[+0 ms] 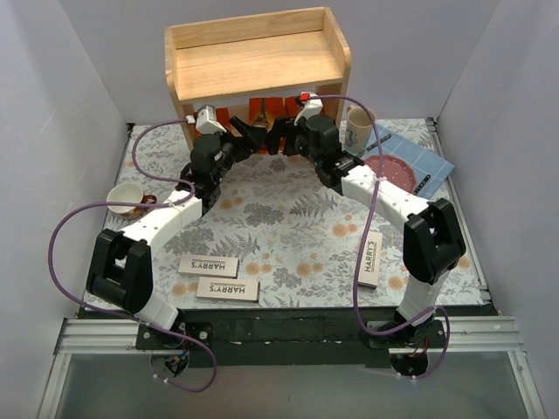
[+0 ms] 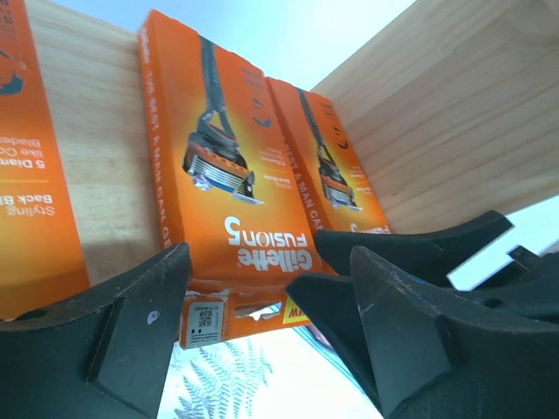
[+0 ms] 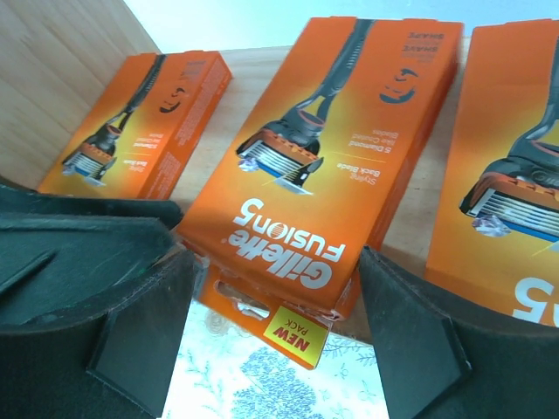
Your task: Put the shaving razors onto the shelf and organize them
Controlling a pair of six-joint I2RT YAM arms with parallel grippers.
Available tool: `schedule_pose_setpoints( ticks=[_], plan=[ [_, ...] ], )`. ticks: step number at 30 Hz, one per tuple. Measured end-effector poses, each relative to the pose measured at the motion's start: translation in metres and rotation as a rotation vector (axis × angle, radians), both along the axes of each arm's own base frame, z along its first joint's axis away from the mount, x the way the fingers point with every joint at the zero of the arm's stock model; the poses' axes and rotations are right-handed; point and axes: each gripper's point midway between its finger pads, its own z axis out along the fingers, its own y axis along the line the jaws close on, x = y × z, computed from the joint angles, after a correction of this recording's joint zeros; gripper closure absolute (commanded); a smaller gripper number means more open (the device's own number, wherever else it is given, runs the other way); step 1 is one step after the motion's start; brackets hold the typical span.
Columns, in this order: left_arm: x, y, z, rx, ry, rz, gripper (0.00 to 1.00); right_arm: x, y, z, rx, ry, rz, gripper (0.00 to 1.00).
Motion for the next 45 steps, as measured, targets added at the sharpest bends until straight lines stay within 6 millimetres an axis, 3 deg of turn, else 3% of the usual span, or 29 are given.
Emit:
schedule_pose_setpoints(
  ticks=[6, 45],
  plan=[
    [-0.006, -0.004, 0.0, -0.043, 0.008, -0.028, 0.28, 0.005, 0.0, -0.012, -0.023, 0.012, -0.017, 0.18],
    [-0.015, 0.008, -0.004, -0.01, 0.06, -0.001, 0.3, -0.007, 0.008, -0.014, -0.019, 0.023, -0.005, 0.24]
  ],
)
